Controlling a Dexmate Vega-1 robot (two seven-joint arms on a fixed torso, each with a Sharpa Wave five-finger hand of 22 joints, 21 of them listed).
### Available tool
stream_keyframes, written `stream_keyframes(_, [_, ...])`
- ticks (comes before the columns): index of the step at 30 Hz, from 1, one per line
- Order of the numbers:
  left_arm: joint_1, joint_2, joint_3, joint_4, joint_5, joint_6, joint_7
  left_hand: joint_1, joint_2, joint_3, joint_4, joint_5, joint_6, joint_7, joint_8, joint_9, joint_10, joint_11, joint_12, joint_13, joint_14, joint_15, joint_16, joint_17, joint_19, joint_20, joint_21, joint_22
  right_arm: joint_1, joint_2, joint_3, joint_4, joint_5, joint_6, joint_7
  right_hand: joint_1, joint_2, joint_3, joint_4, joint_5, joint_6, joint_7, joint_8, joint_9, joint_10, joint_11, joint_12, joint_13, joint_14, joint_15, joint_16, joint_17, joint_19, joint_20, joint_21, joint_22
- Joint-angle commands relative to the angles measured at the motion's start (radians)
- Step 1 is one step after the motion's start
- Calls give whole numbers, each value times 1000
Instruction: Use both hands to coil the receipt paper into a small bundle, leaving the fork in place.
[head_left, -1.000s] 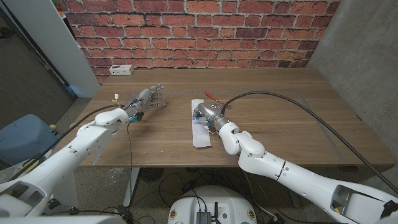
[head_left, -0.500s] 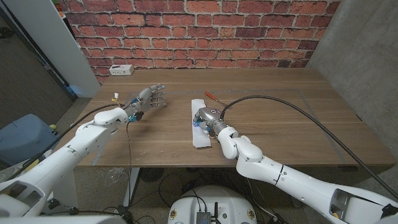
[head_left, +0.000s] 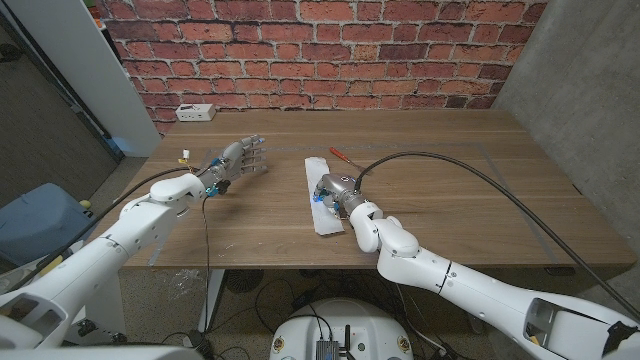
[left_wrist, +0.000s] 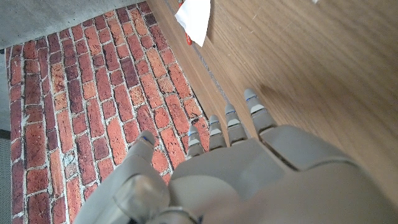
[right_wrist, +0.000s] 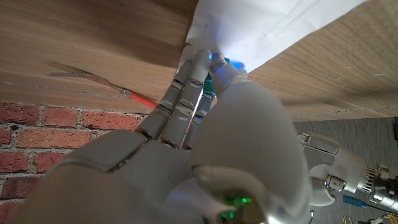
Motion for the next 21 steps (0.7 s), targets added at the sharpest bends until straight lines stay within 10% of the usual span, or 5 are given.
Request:
stream_keyframes(1, [-16, -7, 6, 12, 0, 8, -7, -9, 3, 5, 0, 6, 1, -5, -2, 0, 7, 2, -3, 3, 4, 2, 0, 3, -1, 1, 3, 2, 11, -17, -17, -20, -6, -38, 12, 14, -19, -1, -8, 3, -130, -44, -62, -13, -37, -29, 75, 115, -16, -106, -29, 16, -20, -8, 32, -8])
stream_keyframes(11, [-36, -18, 16, 33, 4, 9, -20, -9, 3, 6, 0, 6, 1, -5, -2, 0, 6, 2, -4, 3, 6, 2, 1, 3, -1, 1, 3, 2, 5, -29, -11, -45, -4, -49, 13, -39, -55, -23, 12, 12, -420, -77, -79, -43, -130, -26, -1, 74, -9, -103, -76, 19, -35, 13, 74, -44])
stream_keyframes(21, [-66, -28, 36, 54, 20, 19, -33, -10, 3, 6, 0, 6, -1, -4, -3, 0, 5, 2, -5, 3, 6, 1, 0, 2, -1, 1, 3, 2, -11, -48, 8, -74, 15, -43, 7, -166, -79, -101, 56, 21, -608, -57, -71, -54, -242, -13, -74, 49, -17, -90, -71, -15, -44, 38, 92, -71])
